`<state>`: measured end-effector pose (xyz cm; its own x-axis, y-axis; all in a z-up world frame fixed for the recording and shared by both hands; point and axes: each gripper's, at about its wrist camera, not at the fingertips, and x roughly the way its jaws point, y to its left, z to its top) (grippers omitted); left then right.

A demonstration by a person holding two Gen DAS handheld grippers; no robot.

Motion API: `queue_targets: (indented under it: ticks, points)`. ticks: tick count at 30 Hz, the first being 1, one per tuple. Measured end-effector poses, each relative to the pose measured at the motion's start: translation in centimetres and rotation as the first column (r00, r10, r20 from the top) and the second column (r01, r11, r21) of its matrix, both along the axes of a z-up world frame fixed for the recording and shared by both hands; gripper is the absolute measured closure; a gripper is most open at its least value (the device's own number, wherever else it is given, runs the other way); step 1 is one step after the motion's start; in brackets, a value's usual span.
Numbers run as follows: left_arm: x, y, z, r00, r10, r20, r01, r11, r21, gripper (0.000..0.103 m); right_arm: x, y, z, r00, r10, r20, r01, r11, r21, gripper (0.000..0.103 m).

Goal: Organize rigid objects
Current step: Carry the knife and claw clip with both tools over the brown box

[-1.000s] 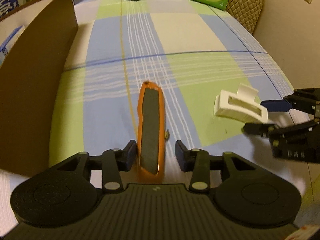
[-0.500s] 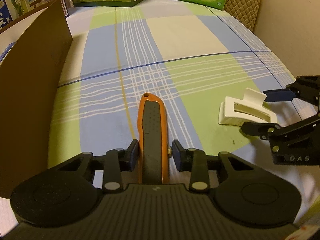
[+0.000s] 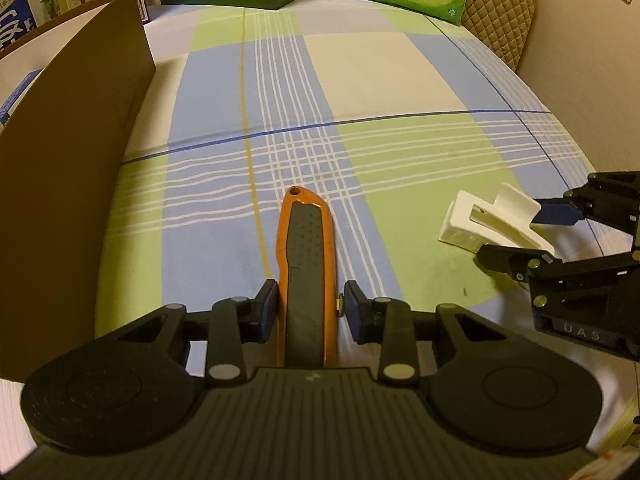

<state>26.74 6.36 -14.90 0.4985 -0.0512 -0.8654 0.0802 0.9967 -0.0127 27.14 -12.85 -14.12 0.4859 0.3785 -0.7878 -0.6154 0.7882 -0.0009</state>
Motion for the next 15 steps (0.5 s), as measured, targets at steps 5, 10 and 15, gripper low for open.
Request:
queue_targets:
  ticks: [5,10,15]
  points:
    - [-0.3,0.1,0.2,1.0,-0.003,0.006,0.003,1.0,-0.005,0.073,-0.1,-0.4,0.3,0.999,-0.027,-0.019,0.027,1.0,0.015,0.061]
    - [-0.6,0.2,0.8,1.0,-0.001,0.017,0.001,1.0,-0.013,0.073,-0.4,-0.5,0.8,0.999,-0.034,-0.024,0.035,0.999,0.029,0.061]
    - [-1.1,0.4,1.6,1.0,0.005,0.031,-0.004,1.0,-0.016,0.073,-0.8,-0.4,1.4,0.999,-0.039,-0.021,0.04,0.998,0.047,0.061]
